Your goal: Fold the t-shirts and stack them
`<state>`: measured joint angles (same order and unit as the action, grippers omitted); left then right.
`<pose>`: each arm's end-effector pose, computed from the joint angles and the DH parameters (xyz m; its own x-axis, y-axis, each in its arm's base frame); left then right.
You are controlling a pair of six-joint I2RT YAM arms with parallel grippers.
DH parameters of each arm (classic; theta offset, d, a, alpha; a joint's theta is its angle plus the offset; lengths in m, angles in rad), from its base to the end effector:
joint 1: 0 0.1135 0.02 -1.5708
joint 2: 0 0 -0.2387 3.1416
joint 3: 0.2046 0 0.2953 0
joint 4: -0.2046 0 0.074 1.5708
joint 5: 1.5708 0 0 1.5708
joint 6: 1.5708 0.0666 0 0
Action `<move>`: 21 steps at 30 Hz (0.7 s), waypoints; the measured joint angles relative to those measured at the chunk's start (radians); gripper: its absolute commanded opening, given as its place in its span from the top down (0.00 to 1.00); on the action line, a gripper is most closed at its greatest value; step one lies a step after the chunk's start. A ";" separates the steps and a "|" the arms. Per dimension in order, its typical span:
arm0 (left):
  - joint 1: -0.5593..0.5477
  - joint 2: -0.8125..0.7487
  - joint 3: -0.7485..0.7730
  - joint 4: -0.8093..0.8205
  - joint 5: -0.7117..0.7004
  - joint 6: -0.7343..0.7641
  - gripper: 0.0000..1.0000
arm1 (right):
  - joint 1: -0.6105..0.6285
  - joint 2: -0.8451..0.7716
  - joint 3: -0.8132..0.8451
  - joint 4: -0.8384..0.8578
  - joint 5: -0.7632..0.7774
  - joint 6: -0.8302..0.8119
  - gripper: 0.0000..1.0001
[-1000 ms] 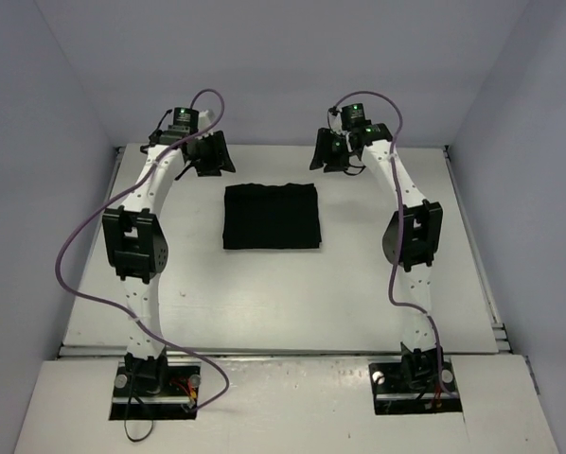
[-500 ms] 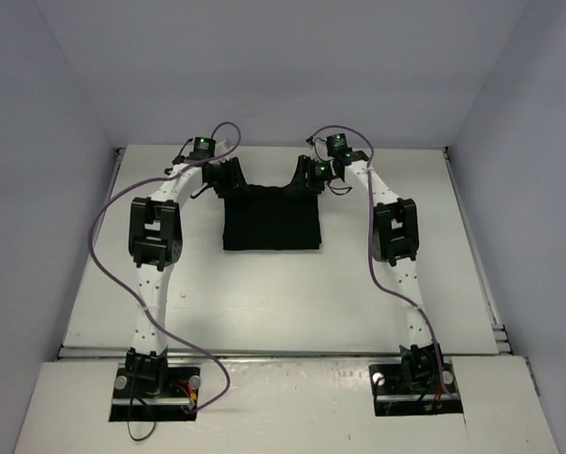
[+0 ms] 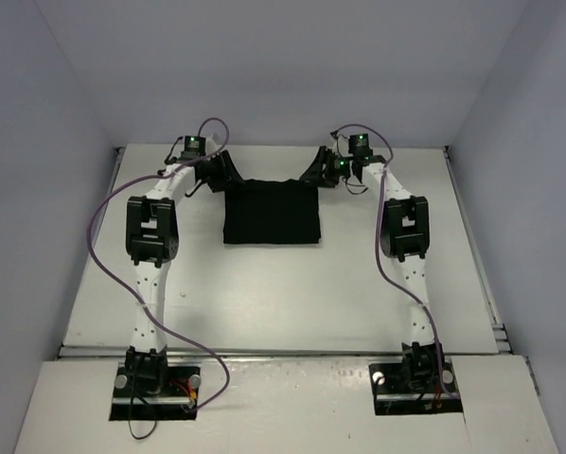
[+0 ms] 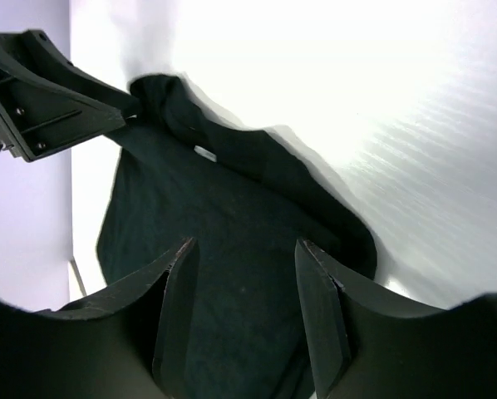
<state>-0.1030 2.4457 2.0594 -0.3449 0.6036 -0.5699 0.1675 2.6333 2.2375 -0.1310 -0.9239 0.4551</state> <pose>0.5825 -0.0982 0.1271 -0.8317 -0.3606 -0.4222 0.0668 0.6900 -0.7208 0.5996 0.1553 0.1162 -0.7884 0.1354 -0.6001 -0.4832 0.4673 0.7403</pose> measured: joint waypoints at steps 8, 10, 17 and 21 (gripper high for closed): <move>0.007 -0.236 -0.086 -0.018 -0.028 0.026 0.55 | -0.005 -0.178 -0.095 0.013 0.014 0.016 0.52; -0.011 -0.316 -0.121 0.002 -0.017 0.028 0.58 | 0.002 -0.240 -0.136 0.020 0.017 0.016 0.53; -0.073 -0.355 -0.177 0.100 0.060 0.007 0.63 | 0.055 -0.374 -0.341 0.061 0.019 0.001 0.56; -0.072 -0.222 -0.178 0.120 0.080 -0.008 0.64 | 0.096 -0.375 -0.489 0.068 0.022 -0.016 0.57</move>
<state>-0.1753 2.2238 1.8818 -0.2253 0.6837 -0.5779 0.2630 2.2582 1.7489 -0.0630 -0.9022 0.4391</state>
